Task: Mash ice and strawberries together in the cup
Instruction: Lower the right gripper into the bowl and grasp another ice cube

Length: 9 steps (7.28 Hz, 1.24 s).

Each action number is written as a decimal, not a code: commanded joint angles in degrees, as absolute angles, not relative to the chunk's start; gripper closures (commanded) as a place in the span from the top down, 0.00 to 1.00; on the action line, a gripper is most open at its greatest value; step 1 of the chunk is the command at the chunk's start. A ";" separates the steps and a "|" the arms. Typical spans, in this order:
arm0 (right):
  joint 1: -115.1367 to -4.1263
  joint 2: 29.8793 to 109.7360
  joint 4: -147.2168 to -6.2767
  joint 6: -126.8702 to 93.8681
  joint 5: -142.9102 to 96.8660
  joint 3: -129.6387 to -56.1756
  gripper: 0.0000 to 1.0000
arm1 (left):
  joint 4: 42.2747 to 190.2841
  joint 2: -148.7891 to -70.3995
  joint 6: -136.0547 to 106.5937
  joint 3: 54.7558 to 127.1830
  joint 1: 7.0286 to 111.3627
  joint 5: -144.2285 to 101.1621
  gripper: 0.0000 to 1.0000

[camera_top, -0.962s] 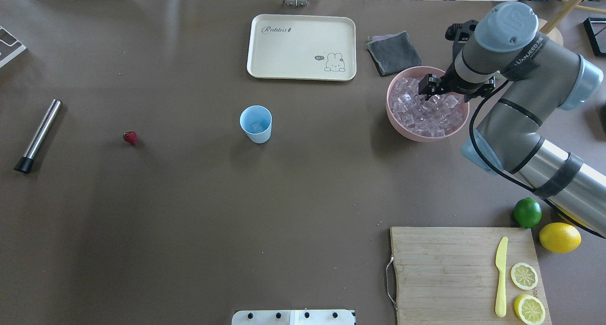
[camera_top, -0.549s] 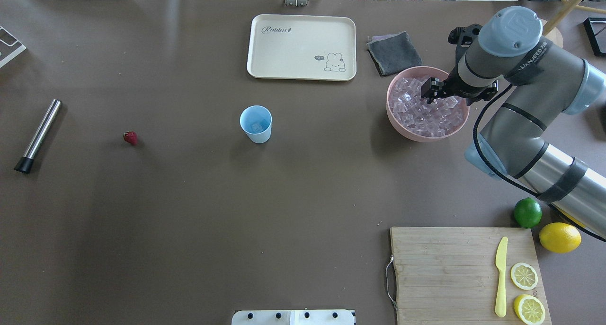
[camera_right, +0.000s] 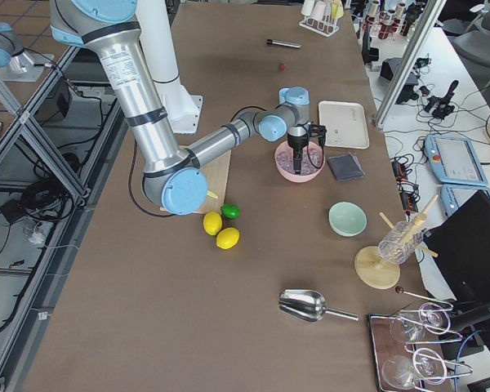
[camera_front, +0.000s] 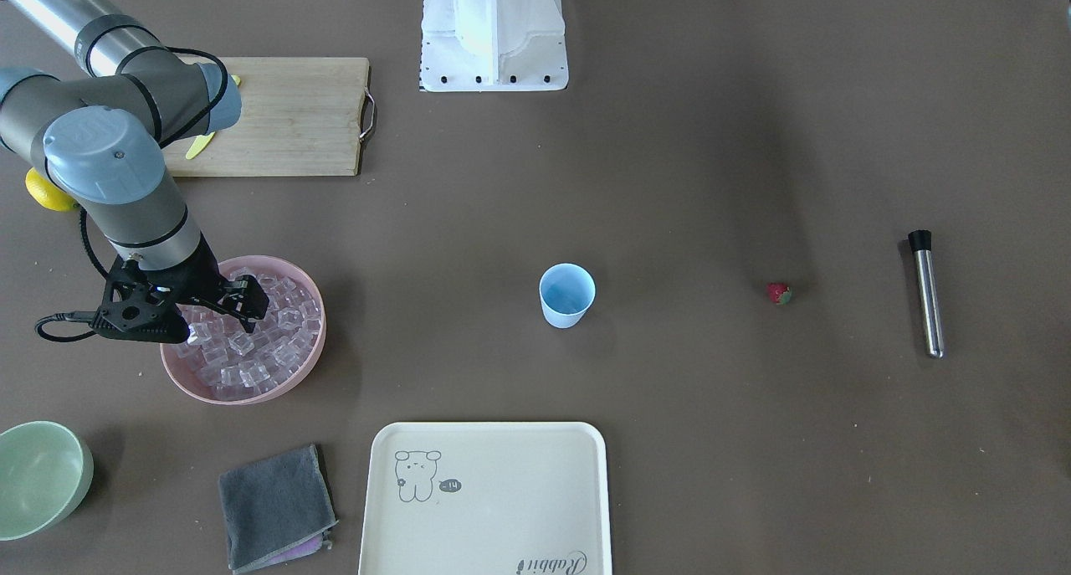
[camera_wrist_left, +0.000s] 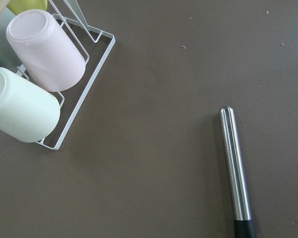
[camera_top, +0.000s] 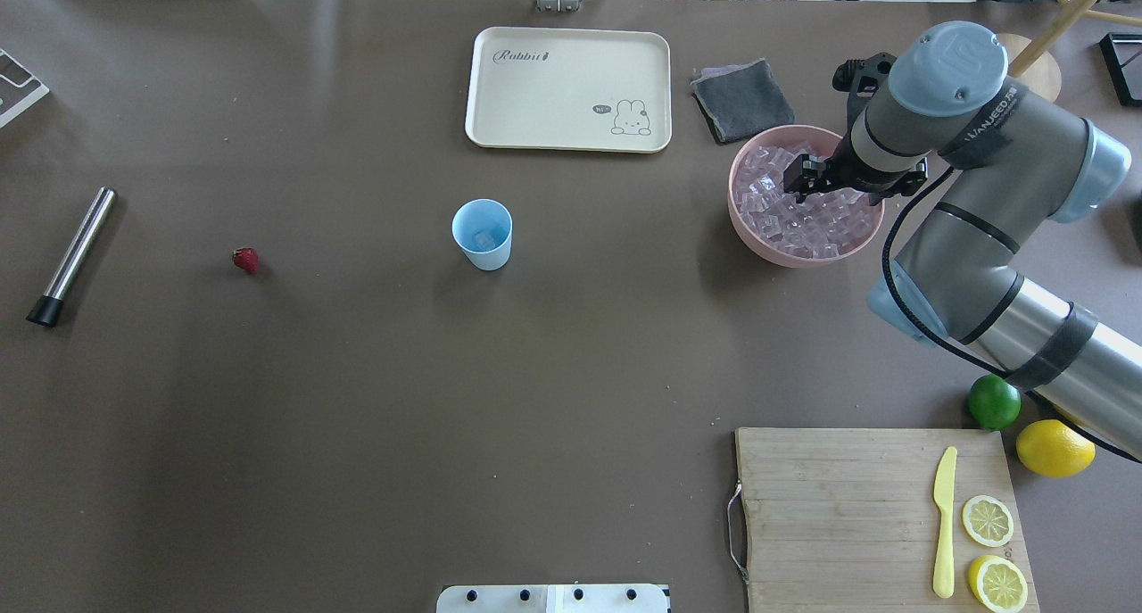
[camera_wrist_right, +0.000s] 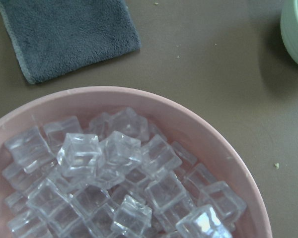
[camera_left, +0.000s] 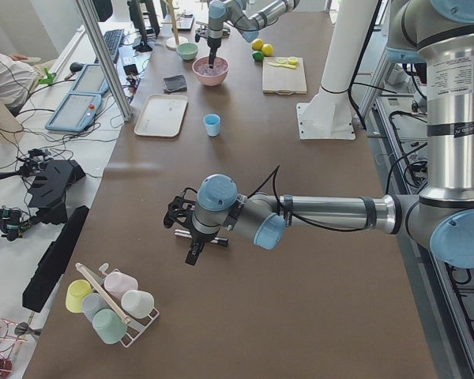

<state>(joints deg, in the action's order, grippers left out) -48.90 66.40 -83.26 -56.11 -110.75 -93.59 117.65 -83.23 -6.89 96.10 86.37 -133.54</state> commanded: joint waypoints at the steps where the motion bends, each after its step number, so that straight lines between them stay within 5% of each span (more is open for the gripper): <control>1: -48.69 66.53 -83.23 -56.08 -110.66 -93.60 0.98 | 118.21 -83.14 -6.94 95.89 86.31 -133.51 0.97; 9: -48.69 66.44 -83.32 -54.84 -108.19 -93.43 0.93 | 118.30 -83.50 -6.86 95.45 86.22 -133.42 0.97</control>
